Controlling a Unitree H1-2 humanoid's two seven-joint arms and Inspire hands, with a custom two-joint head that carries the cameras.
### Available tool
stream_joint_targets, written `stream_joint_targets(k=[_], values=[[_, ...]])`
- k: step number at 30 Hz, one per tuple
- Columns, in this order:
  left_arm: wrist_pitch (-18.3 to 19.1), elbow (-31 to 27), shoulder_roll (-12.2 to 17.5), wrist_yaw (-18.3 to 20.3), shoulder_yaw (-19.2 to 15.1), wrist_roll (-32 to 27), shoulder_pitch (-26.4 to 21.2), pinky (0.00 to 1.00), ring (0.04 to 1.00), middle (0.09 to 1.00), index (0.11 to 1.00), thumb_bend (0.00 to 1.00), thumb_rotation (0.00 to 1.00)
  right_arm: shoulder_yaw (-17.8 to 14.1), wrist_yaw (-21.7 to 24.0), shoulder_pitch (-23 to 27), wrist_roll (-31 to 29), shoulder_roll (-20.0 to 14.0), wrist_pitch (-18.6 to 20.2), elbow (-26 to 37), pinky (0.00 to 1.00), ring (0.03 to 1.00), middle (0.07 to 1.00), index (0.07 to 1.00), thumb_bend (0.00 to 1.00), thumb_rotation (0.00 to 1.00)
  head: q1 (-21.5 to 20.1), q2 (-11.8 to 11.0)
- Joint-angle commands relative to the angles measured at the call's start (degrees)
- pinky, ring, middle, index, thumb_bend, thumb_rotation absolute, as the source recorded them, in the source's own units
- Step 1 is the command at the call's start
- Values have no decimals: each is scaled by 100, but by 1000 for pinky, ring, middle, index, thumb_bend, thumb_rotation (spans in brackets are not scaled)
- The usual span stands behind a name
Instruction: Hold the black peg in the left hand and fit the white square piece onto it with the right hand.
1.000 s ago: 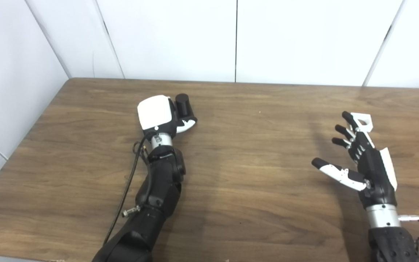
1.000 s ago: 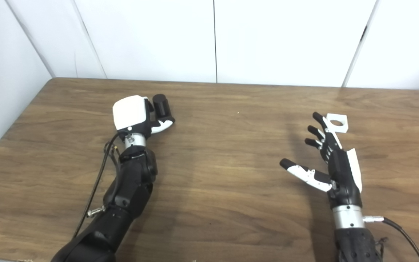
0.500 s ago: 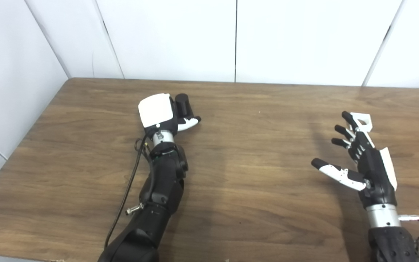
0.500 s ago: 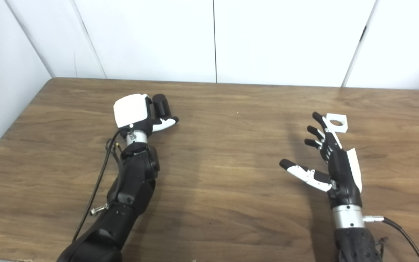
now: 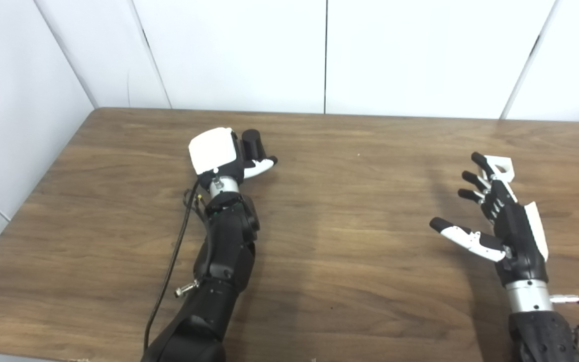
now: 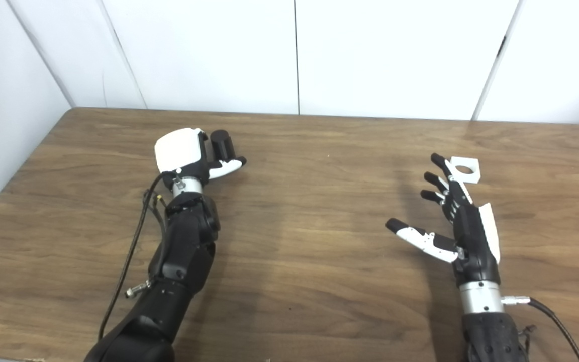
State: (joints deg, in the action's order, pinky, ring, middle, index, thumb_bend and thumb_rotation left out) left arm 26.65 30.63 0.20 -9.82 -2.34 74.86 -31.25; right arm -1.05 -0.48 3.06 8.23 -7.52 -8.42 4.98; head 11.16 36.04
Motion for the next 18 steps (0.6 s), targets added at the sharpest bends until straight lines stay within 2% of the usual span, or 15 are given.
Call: stream_joint_targets(k=[1,9,18], values=[[26,322,-66,120,76,-355,43,632,815,850,664,900,633,-26,-9,178,0,-83,-262,101,750,868,960,906,694,223,2,8],[-7,409,110,-430,474,-1200,79,631,776,794,498,783,400,-31,-28,149,53,-93,-277,107,745,864,958,907,685,247,14,18],[25,416,211,-540,639,-1481,131,633,764,773,494,762,379,-34,-38,89,-31,-43,-237,149,756,872,959,906,682,249,11,44]])
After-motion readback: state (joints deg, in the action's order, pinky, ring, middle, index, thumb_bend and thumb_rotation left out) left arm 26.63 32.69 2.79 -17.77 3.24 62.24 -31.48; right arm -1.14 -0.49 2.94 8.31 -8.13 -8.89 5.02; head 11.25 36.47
